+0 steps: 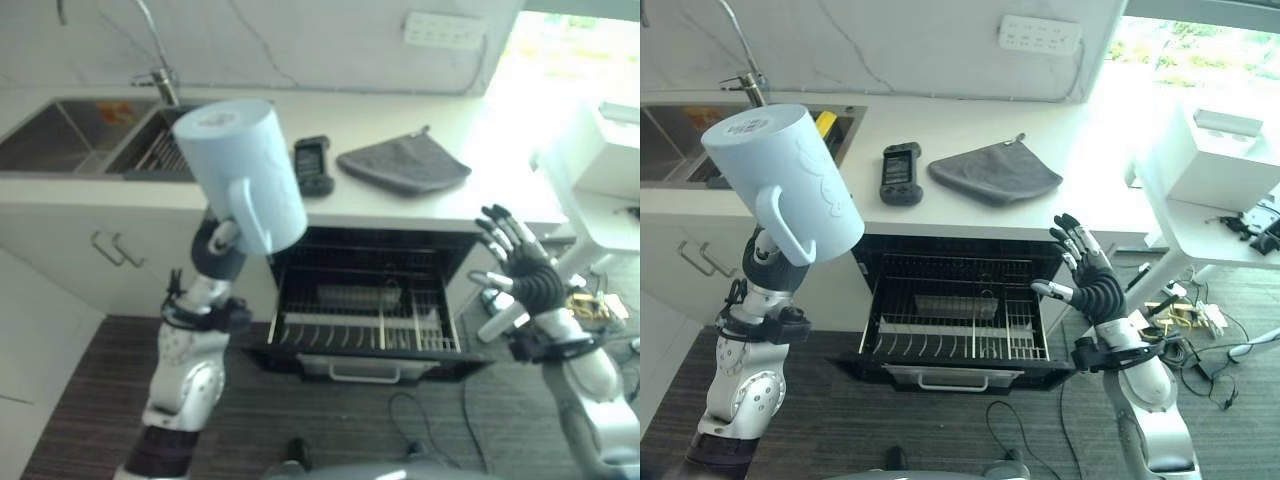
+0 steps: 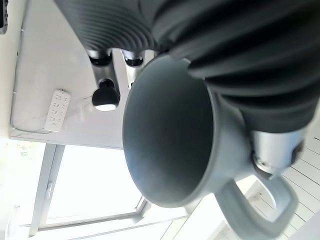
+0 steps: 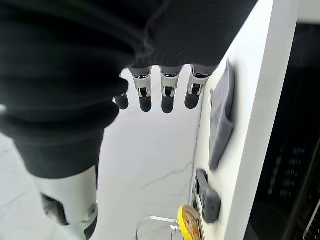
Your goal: Place the dishes in the dishwasher.
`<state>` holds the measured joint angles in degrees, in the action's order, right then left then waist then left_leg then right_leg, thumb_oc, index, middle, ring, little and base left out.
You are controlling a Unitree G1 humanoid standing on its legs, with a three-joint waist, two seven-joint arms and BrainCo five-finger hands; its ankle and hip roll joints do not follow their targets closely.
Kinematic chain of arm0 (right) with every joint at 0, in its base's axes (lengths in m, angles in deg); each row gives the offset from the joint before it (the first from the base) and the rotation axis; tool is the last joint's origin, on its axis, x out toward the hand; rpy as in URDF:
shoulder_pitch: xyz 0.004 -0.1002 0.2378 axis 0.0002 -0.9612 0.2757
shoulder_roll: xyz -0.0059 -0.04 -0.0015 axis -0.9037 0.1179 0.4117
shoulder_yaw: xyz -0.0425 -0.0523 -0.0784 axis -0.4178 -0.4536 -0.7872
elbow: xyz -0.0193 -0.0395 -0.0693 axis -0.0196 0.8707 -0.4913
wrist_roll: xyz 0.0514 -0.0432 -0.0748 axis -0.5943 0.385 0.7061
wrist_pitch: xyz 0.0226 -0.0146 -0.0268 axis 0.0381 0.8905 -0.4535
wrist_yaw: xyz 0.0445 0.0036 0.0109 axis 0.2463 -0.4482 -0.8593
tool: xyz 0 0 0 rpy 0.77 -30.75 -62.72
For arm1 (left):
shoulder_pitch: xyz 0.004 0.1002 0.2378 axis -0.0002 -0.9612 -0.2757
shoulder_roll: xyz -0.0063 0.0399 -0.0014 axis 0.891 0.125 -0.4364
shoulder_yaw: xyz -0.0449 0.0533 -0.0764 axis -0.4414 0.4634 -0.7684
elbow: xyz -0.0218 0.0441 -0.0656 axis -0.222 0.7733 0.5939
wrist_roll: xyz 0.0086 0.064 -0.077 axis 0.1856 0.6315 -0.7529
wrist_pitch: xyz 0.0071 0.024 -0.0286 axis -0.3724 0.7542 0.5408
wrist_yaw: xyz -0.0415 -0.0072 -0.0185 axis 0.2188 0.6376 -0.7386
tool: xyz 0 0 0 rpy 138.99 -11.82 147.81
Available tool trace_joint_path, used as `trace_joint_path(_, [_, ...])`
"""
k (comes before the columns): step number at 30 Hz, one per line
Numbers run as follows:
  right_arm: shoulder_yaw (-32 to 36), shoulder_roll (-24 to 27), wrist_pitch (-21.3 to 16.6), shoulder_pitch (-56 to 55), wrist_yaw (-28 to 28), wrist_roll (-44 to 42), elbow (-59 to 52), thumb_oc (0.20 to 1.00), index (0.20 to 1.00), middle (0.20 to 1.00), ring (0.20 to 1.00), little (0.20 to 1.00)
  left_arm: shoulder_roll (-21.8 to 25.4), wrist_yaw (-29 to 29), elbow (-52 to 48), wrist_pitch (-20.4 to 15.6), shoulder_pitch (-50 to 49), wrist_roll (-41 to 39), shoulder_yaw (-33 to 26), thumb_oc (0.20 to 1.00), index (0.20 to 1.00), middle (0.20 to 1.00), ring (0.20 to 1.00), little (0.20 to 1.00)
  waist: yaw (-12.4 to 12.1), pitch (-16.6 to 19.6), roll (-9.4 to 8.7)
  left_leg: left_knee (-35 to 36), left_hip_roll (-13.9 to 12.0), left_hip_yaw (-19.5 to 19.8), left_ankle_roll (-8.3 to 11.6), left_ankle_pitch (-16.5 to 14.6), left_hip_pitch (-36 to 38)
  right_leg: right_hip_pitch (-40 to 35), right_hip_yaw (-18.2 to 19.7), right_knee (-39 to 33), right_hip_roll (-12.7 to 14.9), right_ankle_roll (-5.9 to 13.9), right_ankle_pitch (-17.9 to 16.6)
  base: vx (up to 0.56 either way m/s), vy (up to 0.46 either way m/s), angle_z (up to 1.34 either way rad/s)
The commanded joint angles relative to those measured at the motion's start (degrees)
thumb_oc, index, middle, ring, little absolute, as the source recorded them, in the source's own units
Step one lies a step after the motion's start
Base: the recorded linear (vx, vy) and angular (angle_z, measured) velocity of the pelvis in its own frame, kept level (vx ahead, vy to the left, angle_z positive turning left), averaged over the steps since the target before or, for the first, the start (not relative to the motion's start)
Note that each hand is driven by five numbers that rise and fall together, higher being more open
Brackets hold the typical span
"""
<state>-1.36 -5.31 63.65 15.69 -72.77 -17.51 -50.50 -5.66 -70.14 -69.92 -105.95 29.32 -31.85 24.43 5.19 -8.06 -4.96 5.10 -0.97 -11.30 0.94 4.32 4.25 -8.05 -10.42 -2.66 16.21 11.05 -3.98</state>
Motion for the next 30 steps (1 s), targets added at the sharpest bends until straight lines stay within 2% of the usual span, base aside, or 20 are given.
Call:
trace_joint_path(1, [1.0, 2.7, -1.8, 3.7, -0.1, -1.8, -1.8, 1.000, 1.000, 1.000, 1.000, 1.000, 1.0, -0.2, -2.1, -1.0, 0.7, 2.8, -1.5, 0.200, 0.200, 0.200, 0.200, 0.200, -0.7, 0.1, 2.58, -0.1, -5.6, 0.2, 3.04, -4.3, 2.0, 1.0, -2.6, -0.5, -2.5, 1.13, 0.4, -0.02, -0.076, -0.16])
trace_joint_path(3, [0.2, 2.1, -2.3, 4.6, 0.2, -1.1, -1.3, 1.000, 1.000, 1.000, 1.000, 1.000, 1.3, -0.3, -1.9, -1.4, 0.9, 3.0, -1.7, 0.200, 0.200, 0.200, 0.200, 0.200, -1.3, 0.1, 2.55, -0.1, -5.8, 0.1, 3.14, -4.4, 2.0, 1.7, -4.1, -0.8, -2.5, 1.05, -0.2, 0.00, -0.122, -0.28])
trace_joint_path(7, [-0.1, 3.0, -2.2, 6.8, 4.1, 0.4, -0.9, 1.000, 1.000, 1.000, 1.000, 1.000, 1.2, 1.3, -2.8, -3.3, 0.4, 3.5, -1.9, 0.200, 0.200, 0.200, 0.200, 0.200, -2.0, 0.9, 2.54, -0.1, -7.0, -0.9, 3.49, -4.4, 2.3, 1.5, -3.1, -2.3, -3.5, 0.13, 0.2, 0.01, -0.169, -0.20])
trace_joint_path(14, [-0.4, 3.3, -2.6, 6.1, 4.6, 2.0, -2.5, 1.000, 1.000, 1.000, 1.000, 1.000, 1.2, 3.8, -3.7, -6.1, -2.3, 4.0, -3.4, 0.200, 0.200, 0.200, 0.200, 0.200, -2.2, 2.2, 3.67, -0.1, -8.4, -1.6, 4.54, -4.0, 2.9, 1.4, -2.8, -2.3, -5.1, -0.86, 1.2, 0.01, -0.090, -0.04])
trace_joint_path(20, [-0.3, 3.7, -2.1, 6.2, 4.9, 2.0, -2.5, 1.000, 1.000, 1.000, 1.000, 1.000, 1.0, 4.7, -3.0, -6.3, -2.2, 4.5, -3.6, 0.200, 0.200, 0.200, 0.200, 0.200, -1.5, 2.8, 4.37, -0.1, -8.9, -1.5, 5.03, -3.7, 3.0, 1.2, -2.6, -2.3, -5.9, -1.44, 1.8, 0.00, -0.017, 0.00])
trace_joint_path(25, [-1.0, 3.5, -1.1, 6.4, 4.4, 2.2, -2.4, 1.000, 1.000, 1.000, 1.000, 1.000, 0.7, 4.5, -2.2, -3.9, -1.6, 4.4, -2.7, 0.200, 0.200, 0.200, 0.200, 0.200, -1.1, 3.0, 4.64, -0.1, -9.0, -1.7, 5.10, -3.8, 3.1, 1.2, -2.4, -2.3, -5.9, -1.39, 1.8, 0.00, 0.000, 0.00])
trace_joint_path(30, [-3.4, 4.1, 1.2, 9.1, -2.0, -4.5, -1.5, 1.000, 1.000, 1.000, 1.000, 1.000, 1.0, -0.2, -0.1, 1.0, 1.0, 5.3, 0.8, 0.200, 0.200, 0.200, 0.200, 0.200, -0.7, 3.1, 4.75, -0.1, -8.9, -1.8, 5.06, -3.9, 3.5, 1.0, -2.4, -2.3, -6.0, -1.33, 1.8, 0.00, 0.000, 0.00])
